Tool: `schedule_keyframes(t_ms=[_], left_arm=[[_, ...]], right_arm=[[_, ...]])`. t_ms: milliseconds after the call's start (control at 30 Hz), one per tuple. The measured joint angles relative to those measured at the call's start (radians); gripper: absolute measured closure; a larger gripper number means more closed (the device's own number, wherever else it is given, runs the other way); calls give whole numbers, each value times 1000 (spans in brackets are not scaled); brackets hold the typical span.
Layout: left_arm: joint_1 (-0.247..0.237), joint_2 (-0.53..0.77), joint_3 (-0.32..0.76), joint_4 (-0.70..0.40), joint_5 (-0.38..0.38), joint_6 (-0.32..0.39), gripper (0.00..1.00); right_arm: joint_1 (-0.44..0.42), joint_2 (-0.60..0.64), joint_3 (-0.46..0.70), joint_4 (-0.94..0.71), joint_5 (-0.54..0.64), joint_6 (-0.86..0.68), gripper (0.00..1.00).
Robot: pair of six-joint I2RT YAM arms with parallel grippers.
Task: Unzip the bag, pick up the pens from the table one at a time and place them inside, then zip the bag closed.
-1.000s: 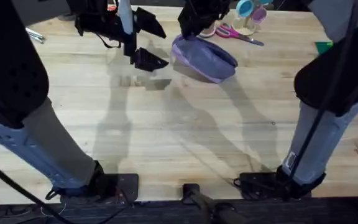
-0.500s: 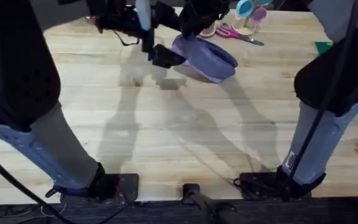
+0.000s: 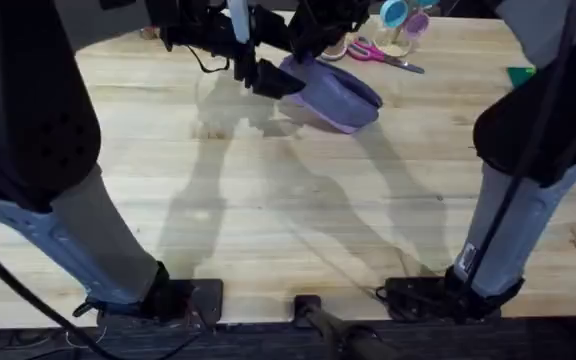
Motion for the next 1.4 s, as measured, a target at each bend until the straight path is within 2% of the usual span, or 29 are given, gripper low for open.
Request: schedule_keyframes(t_ms=[133,167,933,1133,1267,1400], left_arm=[[1,0,0,10,-30,-13,879],[1,0,0,10,-35,-12,927],[3,0,8,-51,-32,-18,956],[2,-11,16,-64,-10,-19,955],[7,-13,12,-105,-56,-22,955],[8,-13,10,-110,-68,-23,955]], right_arm=[[3,0,0,-12,-11,0,969],[5,0,0,-14,-10,0,969],[-1,-10,0,-24,-30,0,969],[-5,-43,0,-34,-26,0,969],[-17,-95,0,-29,-21,-8,970],[-30,-152,4,-52,-23,-15,972]])
